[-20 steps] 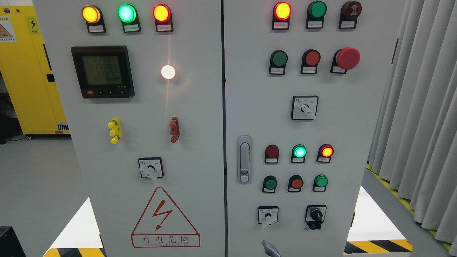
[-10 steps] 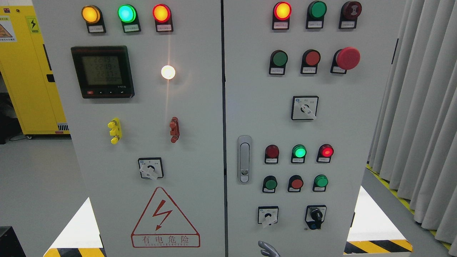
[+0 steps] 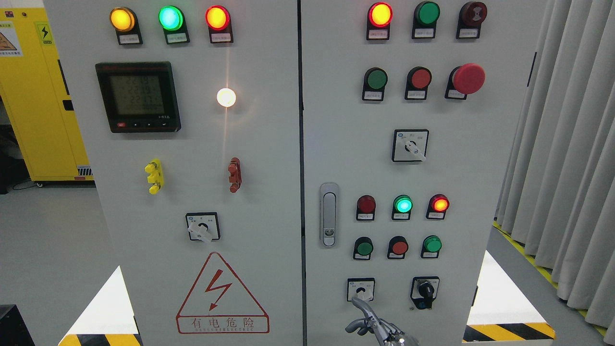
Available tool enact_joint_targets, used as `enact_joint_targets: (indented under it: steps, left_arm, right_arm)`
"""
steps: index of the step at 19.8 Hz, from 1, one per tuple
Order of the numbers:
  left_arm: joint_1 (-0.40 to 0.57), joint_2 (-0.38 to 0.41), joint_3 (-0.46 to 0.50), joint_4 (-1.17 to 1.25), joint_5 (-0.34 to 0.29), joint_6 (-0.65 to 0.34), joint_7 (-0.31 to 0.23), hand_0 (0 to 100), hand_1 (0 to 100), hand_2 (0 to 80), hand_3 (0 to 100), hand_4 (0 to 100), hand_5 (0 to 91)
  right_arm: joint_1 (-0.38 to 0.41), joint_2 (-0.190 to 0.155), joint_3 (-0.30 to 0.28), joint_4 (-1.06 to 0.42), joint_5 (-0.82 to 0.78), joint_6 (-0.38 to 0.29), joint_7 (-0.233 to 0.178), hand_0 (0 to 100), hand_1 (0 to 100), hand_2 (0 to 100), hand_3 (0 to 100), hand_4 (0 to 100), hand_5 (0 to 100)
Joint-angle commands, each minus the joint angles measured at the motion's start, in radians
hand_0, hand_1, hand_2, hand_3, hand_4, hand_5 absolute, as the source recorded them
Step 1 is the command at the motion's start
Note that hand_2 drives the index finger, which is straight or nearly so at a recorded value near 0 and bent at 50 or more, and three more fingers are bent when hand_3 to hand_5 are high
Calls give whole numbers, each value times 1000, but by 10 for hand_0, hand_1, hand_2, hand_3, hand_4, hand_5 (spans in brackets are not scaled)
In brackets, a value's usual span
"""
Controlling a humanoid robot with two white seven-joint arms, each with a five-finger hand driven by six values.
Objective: Press green start button
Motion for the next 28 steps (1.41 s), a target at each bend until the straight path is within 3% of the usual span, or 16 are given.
enact_joint_targets:
  steps: [1, 2, 3, 28]
  left_arm:
    - [0, 0, 0, -1, 0, 0, 0, 120, 556, 0, 0, 0, 0]
    - [0, 0, 0, -1, 0, 0, 0, 120, 556, 0, 0, 0, 0]
    - [0, 0, 0, 1, 0, 0, 0, 120, 556, 0, 0, 0, 0]
    - [0, 0, 0, 1, 0, 0, 0, 120, 556, 0, 0, 0, 0]
  right_arm:
    - [-110, 15, -92, 92, 194, 13, -3, 669, 943, 7, 934, 984, 1000]
    - [-115, 18, -97, 97, 197, 13, -4, 805, 985, 8, 930, 983, 1000]
    - [-123, 18, -97, 100, 197, 14, -3, 814, 994, 8, 929, 983, 1000]
    - [-187, 23, -92, 199, 182, 21, 7, 823, 973, 7, 932, 976, 1000]
